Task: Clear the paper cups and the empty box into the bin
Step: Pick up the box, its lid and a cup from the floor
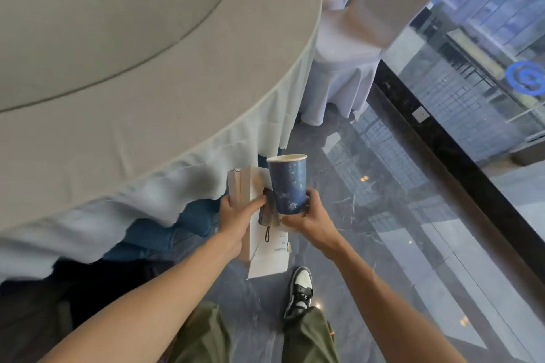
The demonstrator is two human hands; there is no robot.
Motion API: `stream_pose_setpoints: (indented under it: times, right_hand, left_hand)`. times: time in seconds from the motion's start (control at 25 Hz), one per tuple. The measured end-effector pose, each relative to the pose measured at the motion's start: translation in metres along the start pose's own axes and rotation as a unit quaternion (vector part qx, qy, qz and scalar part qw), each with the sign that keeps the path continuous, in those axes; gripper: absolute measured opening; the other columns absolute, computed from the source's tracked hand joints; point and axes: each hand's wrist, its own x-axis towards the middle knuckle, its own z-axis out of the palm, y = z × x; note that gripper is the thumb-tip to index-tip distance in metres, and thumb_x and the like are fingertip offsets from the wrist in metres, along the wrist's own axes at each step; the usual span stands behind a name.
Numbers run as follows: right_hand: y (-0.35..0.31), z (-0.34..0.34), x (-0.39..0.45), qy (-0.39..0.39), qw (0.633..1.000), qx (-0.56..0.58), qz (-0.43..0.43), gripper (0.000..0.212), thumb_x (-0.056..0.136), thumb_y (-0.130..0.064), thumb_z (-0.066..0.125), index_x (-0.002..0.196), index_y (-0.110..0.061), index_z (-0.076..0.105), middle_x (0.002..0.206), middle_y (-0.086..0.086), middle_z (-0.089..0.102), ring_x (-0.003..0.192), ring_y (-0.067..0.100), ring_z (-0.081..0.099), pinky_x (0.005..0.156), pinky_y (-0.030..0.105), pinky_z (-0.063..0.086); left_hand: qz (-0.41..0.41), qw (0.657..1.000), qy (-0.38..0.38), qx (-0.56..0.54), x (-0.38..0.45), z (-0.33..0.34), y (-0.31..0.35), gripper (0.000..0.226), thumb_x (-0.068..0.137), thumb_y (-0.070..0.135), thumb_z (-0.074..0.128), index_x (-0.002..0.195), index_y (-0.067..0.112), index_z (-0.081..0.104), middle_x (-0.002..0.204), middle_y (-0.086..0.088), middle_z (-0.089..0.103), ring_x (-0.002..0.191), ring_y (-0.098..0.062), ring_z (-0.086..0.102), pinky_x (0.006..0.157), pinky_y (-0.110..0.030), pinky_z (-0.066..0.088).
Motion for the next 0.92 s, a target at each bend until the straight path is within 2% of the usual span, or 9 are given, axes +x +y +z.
stream_pose_setpoints:
  times: [0.12, 0.24, 0.32, 0.4, 0.44, 0.56, 0.68, 0.8, 0.92]
  right_hand:
    - [-0.050, 0.037, -0.072, 0.015, 1.000, -0.001, -0.012, 0.077, 0.076, -0.014, 0.083, 0.135, -0.020, 0.035, 0.116, 0.003, 0.062, 0.085, 0.000, 0.073, 0.068, 0.018, 0.057]
    - [-0.083, 0.068, -0.127, 0.002, 0.999, -0.017, -0.038, 0.101, 0.071, -0.039, 0.091, 0.140, -0.053, 0.018, 0.113, -0.018, 0.070, 0.096, 0.001, 0.073, 0.075, 0.017, 0.058]
    - [-0.095, 0.084, -0.153, 0.009, 0.998, -0.027, -0.060, 0.084, 0.077, -0.058, 0.081, 0.137, -0.064, 0.023, 0.114, -0.032, 0.068, 0.102, 0.000, 0.072, 0.078, 0.014, 0.057]
    - [-0.101, 0.097, -0.174, 0.050, 0.993, -0.052, -0.092, 0.047, 0.093, -0.058, 0.061, 0.135, -0.055, 0.039, 0.119, -0.019, 0.067, 0.111, 0.007, 0.069, 0.085, 0.022, 0.059]
    - [-0.102, 0.101, -0.183, 0.083, 0.989, -0.082, -0.091, 0.040, 0.098, -0.054, 0.055, 0.135, -0.044, 0.045, 0.126, -0.010, 0.061, 0.117, 0.013, 0.066, 0.092, 0.031, 0.059]
    - [-0.103, 0.113, -0.214, 0.134, 0.978, -0.142, -0.079, 0.067, 0.096, -0.047, 0.064, 0.152, -0.022, 0.036, 0.145, -0.001, 0.035, 0.130, 0.016, 0.051, 0.103, 0.043, 0.054]
    - [-0.104, 0.125, -0.253, 0.074, 0.978, -0.150, -0.124, 0.094, 0.086, -0.040, 0.076, 0.160, -0.038, 0.017, 0.154, -0.016, 0.021, 0.126, 0.001, 0.049, 0.101, 0.038, 0.055]
    - [-0.107, 0.142, -0.293, 0.055, 0.978, -0.150, -0.137, 0.088, 0.081, -0.037, 0.079, 0.151, -0.049, 0.028, 0.144, -0.012, 0.035, 0.107, 0.001, 0.061, 0.084, 0.038, 0.064]
    - [-0.099, 0.168, -0.338, 0.084, 0.975, -0.148, -0.142, 0.061, 0.080, -0.041, 0.078, 0.132, -0.038, 0.045, 0.134, 0.003, 0.055, 0.100, 0.015, 0.068, 0.081, 0.044, 0.064]
  left_hand:
    - [0.005, 1.000, -0.013, 0.003, -0.069, -0.041, 0.032, 0.081, 0.075, 0.040, 0.093, 0.138, 0.018, 0.047, 0.124, -0.006, 0.068, 0.113, -0.028, 0.068, 0.100, -0.051, 0.055]
    - [0.023, 1.000, -0.013, 0.003, -0.116, -0.078, 0.048, 0.074, 0.075, 0.043, 0.093, 0.133, 0.021, 0.052, 0.119, -0.003, 0.071, 0.105, -0.022, 0.070, 0.083, -0.039, 0.057]
    - [0.034, 0.999, -0.033, 0.002, -0.135, -0.098, 0.050, 0.074, 0.074, 0.047, 0.093, 0.133, 0.024, 0.054, 0.116, 0.000, 0.073, 0.102, -0.021, 0.071, 0.080, -0.039, 0.058]
    - [0.037, 0.998, -0.058, 0.004, -0.151, -0.118, 0.048, 0.078, 0.073, 0.049, 0.093, 0.136, 0.023, 0.053, 0.119, -0.003, 0.073, 0.105, -0.025, 0.072, 0.089, -0.046, 0.059]
    - [0.039, 0.997, -0.072, 0.006, -0.159, -0.127, 0.044, 0.082, 0.071, 0.050, 0.093, 0.137, 0.021, 0.053, 0.121, -0.005, 0.074, 0.106, -0.027, 0.073, 0.093, -0.051, 0.059]
    - [0.040, 0.994, -0.103, 0.016, -0.186, -0.157, 0.028, 0.087, 0.068, 0.051, 0.092, 0.139, 0.019, 0.054, 0.121, -0.008, 0.075, 0.107, -0.031, 0.074, 0.099, -0.058, 0.057]
    - [0.057, 0.990, -0.120, 0.037, -0.218, -0.187, 0.011, 0.083, 0.073, 0.047, 0.093, 0.140, 0.020, 0.052, 0.121, -0.009, 0.074, 0.105, -0.031, 0.074, 0.091, -0.051, 0.060]
    - [0.064, 0.988, -0.126, 0.055, -0.249, -0.215, -0.006, 0.085, 0.071, 0.047, 0.093, 0.139, 0.017, 0.051, 0.122, -0.012, 0.073, 0.106, -0.034, 0.073, 0.091, -0.052, 0.060]
    - [0.061, 0.986, -0.135, 0.082, -0.278, -0.254, -0.028, 0.088, 0.066, 0.050, 0.093, 0.138, 0.016, 0.055, 0.120, -0.016, 0.074, 0.107, -0.037, 0.074, 0.095, -0.057, 0.059]
